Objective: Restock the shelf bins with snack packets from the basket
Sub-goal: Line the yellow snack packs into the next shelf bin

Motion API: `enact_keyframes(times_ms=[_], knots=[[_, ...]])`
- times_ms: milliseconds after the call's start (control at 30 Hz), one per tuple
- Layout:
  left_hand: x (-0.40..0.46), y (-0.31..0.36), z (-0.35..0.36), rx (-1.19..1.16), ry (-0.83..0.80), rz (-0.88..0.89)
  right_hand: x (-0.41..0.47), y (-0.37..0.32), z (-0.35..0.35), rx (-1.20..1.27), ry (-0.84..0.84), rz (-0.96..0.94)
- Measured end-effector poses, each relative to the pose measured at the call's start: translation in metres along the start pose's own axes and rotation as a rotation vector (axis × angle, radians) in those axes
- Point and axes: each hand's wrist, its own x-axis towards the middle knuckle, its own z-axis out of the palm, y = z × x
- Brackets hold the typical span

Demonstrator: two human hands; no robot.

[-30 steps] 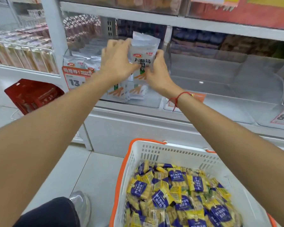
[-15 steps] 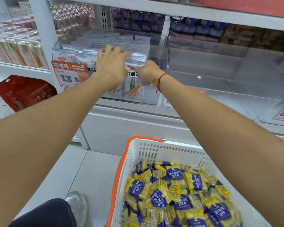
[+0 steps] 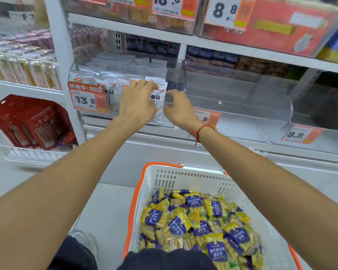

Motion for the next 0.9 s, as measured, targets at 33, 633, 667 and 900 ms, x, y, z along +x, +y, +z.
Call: enact_keyframes(times_ms=[33, 633, 667, 900], knots=[[-0.01, 0.003, 0.002, -0.055, -0.012, -0.02, -0.014, 0.006, -0.002, 0.051, 0.028, -0.009], [-0.129, 0.08, 0.144, 0.028, -1.034, 0.022, -0.187, 0.21, 0.014, -0.025, -0.716, 0.424], [-0.137, 0.08, 0.154, 0.033, -1.105, 0.031, -0.2, 0.223, 0.021, -0.019, -0.753, 0.453], [-0.216, 0.075, 0.204, 0.093, -1.4, 0.049, -0.262, 0.256, 0.047, 0.111, -0.835, 0.481]])
